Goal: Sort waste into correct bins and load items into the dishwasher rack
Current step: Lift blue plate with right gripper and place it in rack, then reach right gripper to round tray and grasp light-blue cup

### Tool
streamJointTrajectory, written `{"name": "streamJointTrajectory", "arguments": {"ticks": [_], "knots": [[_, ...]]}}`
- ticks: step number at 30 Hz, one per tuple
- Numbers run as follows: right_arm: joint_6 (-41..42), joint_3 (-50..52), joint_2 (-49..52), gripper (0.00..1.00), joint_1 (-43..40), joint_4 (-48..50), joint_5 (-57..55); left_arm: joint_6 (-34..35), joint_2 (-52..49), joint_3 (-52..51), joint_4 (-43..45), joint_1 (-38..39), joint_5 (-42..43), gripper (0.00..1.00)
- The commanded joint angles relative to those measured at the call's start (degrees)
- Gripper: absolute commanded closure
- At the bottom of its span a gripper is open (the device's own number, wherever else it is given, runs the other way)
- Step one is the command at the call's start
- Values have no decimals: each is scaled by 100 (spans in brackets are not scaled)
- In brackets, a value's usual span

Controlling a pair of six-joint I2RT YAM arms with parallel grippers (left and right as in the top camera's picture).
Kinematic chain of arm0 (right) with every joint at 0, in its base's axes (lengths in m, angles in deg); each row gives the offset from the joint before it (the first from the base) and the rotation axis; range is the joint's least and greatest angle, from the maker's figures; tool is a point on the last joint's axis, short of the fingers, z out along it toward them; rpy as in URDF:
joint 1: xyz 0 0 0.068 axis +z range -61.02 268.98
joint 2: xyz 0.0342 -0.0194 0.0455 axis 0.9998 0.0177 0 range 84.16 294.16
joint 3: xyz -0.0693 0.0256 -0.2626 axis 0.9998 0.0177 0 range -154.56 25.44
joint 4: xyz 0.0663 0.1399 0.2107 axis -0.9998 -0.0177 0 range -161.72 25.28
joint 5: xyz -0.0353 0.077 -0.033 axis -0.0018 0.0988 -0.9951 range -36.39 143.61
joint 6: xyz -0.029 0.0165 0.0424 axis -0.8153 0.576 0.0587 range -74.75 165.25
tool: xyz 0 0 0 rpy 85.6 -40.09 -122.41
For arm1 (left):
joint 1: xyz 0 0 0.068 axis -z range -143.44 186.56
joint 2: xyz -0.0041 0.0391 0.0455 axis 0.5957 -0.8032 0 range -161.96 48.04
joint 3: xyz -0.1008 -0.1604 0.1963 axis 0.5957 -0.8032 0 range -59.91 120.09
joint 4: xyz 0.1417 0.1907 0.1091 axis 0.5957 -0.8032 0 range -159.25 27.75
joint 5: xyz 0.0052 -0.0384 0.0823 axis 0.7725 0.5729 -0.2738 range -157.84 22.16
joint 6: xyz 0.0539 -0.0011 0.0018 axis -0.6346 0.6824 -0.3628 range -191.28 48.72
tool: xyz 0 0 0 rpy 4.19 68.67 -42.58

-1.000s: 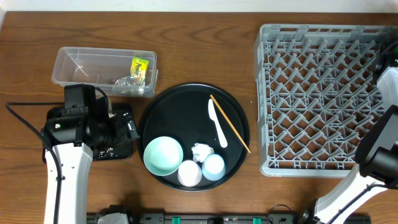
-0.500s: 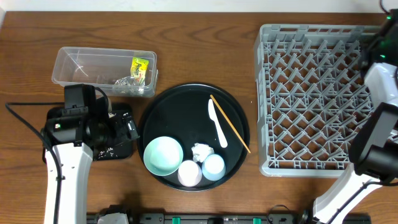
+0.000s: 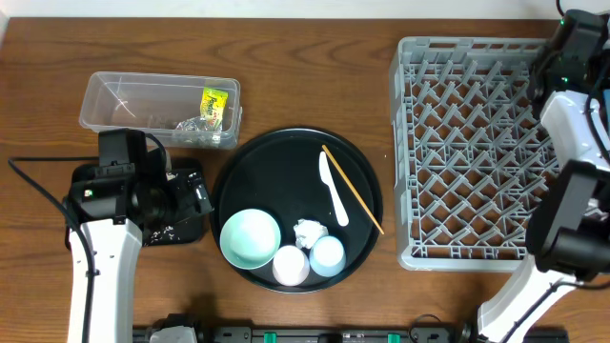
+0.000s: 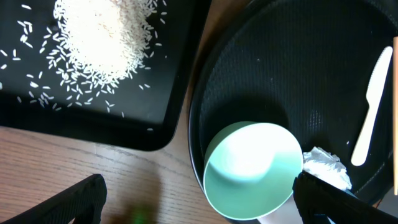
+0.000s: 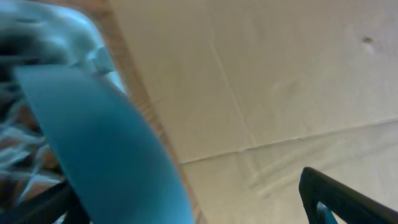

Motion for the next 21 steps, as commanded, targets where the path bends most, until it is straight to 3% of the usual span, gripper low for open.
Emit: {"name": "streamJointTrajectory", "arguments": {"ticks": [1, 7, 11, 14, 21], "knots": [[922, -24, -901, 2, 44, -748, 1469, 72, 17, 59, -15, -31, -37, 3], [1060, -24, -1692, 6, 50, -2444, 4562, 68, 17, 59, -15, -31, -37, 3], [1342, -24, -2083, 20, 170, -3180, 6207, 68, 17, 59, -15, -31, -37, 3], [1690, -24, -2341, 23, 411, -3602, 6706, 68, 17, 59, -15, -31, -37, 3], [1958, -24, -2557, 17, 1600, -4835, 7479, 68, 17, 59, -15, -31, -37, 3]]}}
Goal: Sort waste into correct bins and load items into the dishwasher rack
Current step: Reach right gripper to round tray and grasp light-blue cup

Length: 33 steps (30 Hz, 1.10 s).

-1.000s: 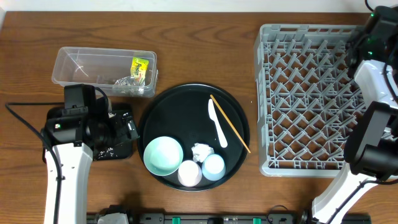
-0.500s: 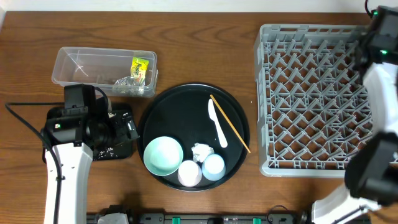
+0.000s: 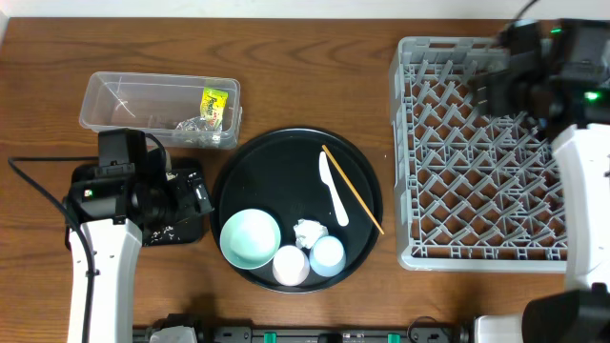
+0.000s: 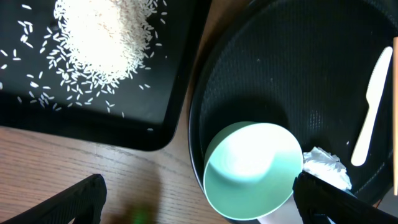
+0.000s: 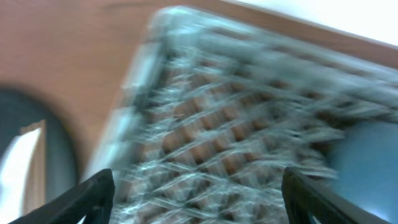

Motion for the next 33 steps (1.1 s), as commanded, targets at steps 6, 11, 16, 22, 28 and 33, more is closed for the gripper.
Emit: {"name": "streamJointTrajectory", "arguments": {"ticks": [6, 11, 16, 22, 28, 33], "knots": [[260, -24, 103, 15, 1864, -1132, 870, 68, 17, 59, -17, -26, -37, 2], [260, -13, 339, 13, 2879, -1731, 848, 70, 17, 59, -22, -26, -79, 3], [-2, 94, 540, 11, 3554, -2238, 848, 195, 17, 59, -168, -55, -608, 3], [-302, 566, 614, 6, 4096, -2413, 841, 356, 17, 59, -297, -306, -894, 2], [-271, 1362, 614, 7, 4538, -1893, 664, 356, 17, 59, -295, -396, -894, 2], [63, 1950, 614, 7, 4896, -1113, 240, 356, 17, 59, -293, -396, -892, 2]]}}
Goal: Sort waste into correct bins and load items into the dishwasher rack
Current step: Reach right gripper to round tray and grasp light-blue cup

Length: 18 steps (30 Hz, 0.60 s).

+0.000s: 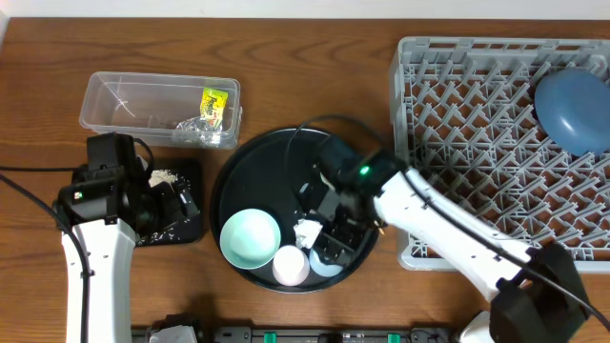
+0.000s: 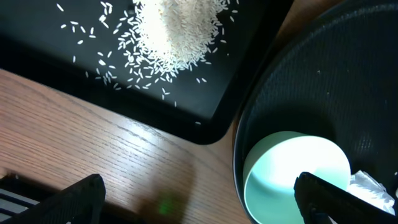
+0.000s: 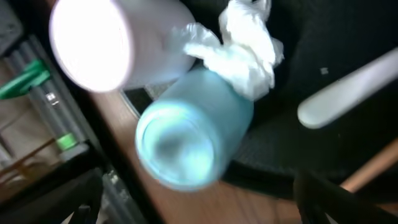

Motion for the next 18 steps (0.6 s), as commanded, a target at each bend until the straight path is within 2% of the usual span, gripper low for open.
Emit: {"name": "streamJointTrajectory", "arguments": {"ticks": [1, 9, 12, 17, 18], "knots": [[203, 343, 15, 7, 260, 385, -319, 74, 17, 59, -17, -31, -111, 2], [586, 1019, 15, 9, 632, 1237, -984, 74, 17, 59, -17, -31, -109, 2], [922, 1073, 15, 20, 632, 1414, -1276, 74, 17, 59, -17, -31, -109, 2], [1010, 970, 4, 46, 623, 1497, -1338, 74, 17, 59, -15, -31, -109, 2], [1032, 927, 2, 47, 619, 1495, -1338, 74, 17, 59, -15, -31, -109, 2]]}}
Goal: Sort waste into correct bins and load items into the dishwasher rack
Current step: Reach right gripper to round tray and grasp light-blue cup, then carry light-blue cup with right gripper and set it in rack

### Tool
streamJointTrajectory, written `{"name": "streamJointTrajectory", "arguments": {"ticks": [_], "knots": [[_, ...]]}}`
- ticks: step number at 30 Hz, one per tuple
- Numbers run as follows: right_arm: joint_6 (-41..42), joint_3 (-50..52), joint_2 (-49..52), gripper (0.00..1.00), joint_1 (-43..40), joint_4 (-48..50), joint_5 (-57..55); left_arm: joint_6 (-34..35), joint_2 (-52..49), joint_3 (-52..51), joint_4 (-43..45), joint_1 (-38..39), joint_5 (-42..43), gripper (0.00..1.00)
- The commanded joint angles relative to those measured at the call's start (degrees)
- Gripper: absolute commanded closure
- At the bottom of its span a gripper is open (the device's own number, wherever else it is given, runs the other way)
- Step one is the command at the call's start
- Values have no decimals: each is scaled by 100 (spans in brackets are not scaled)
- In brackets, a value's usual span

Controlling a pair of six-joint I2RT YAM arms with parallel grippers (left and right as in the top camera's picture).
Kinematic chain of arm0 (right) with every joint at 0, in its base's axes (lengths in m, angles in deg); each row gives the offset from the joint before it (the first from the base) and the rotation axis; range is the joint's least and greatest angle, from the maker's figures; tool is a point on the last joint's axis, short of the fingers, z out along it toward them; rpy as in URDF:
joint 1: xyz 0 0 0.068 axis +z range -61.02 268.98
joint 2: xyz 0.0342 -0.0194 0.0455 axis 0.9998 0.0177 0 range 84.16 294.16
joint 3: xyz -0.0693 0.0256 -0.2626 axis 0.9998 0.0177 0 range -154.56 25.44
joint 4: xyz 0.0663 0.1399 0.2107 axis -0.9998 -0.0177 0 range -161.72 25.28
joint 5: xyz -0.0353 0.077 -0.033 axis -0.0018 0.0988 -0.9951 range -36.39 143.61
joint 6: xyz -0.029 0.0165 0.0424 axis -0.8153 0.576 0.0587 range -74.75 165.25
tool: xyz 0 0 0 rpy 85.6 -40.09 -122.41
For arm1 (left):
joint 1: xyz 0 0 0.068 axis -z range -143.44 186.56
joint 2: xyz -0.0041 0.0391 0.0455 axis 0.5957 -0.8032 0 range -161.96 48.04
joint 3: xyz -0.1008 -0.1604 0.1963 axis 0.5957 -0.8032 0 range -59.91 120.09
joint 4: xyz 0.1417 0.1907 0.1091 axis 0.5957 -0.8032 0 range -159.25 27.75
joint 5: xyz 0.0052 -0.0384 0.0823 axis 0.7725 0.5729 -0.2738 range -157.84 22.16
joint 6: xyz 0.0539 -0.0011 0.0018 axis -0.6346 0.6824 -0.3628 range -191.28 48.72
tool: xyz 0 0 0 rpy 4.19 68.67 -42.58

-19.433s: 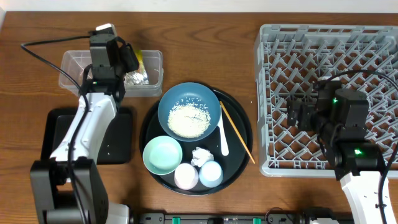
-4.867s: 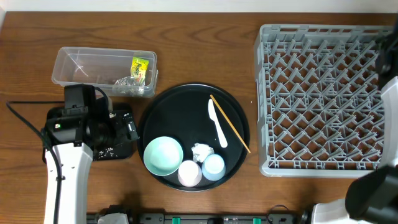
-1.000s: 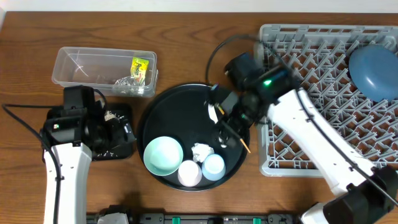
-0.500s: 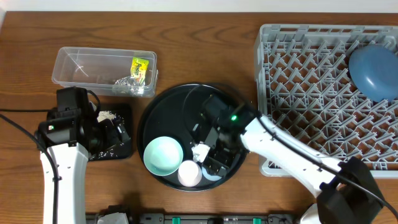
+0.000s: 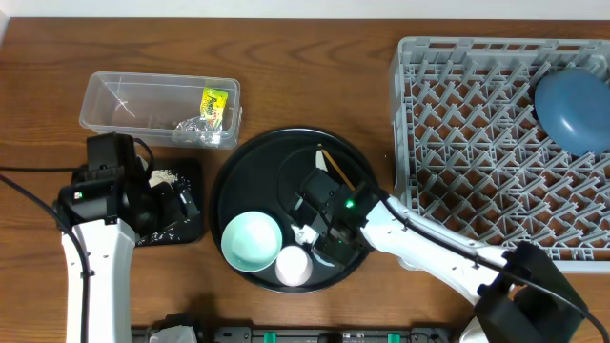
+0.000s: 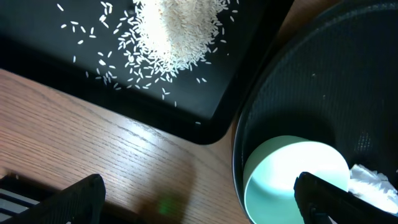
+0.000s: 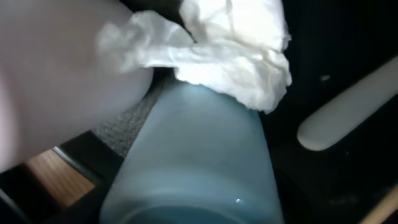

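Observation:
On the round black tray (image 5: 257, 167) lie a mint bowl (image 5: 250, 240), a white cup (image 5: 294, 268), crumpled paper (image 7: 230, 50), a white plastic knife (image 7: 348, 112) and a chopstick (image 5: 334, 164). My right gripper (image 5: 329, 229) is low over the tray. A light blue cup (image 7: 199, 162) on its side fills the right wrist view right in front of it; its fingers do not show. In the grey dishwasher rack (image 5: 477, 152) sits a dark blue bowl (image 5: 572, 110). My left gripper (image 6: 199, 205) stands open above the table, left of the mint bowl (image 6: 295, 177).
A small black tray with spilled rice (image 6: 174, 37) lies left of the round tray. Behind it stands a clear plastic bin (image 5: 157, 110) holding wrappers. The right arm stretches from the table's front right corner across the rack's front edge.
My right gripper has come down closer onto the light blue cup, which now fills its wrist view and is hidden in the overhead view. The left arm has not moved.
My right gripper was at the rack's far right corner with a blue thing in it. Then it was above the rack's far side. Later the dark blue bowl sat in the rack and the gripper stood open over the cups; now it is down at the light blue cup.

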Motion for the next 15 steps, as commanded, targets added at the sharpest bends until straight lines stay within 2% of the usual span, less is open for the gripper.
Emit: {"name": "streamJointTrajectory", "arguments": {"ticks": [1, 9, 15], "knots": [[238, -160, -9, 48, 11, -4, -175, 72, 15, 59, -15, -31, -111, 2], [466, -1126, -444, 46, -393, -472, -522, 72, 15, 59, -13, -31, -111, 2], [876, -1749, -938, 46, -1488, -804, -553, 72, 15, 59, -11, -31, -111, 2]]}}
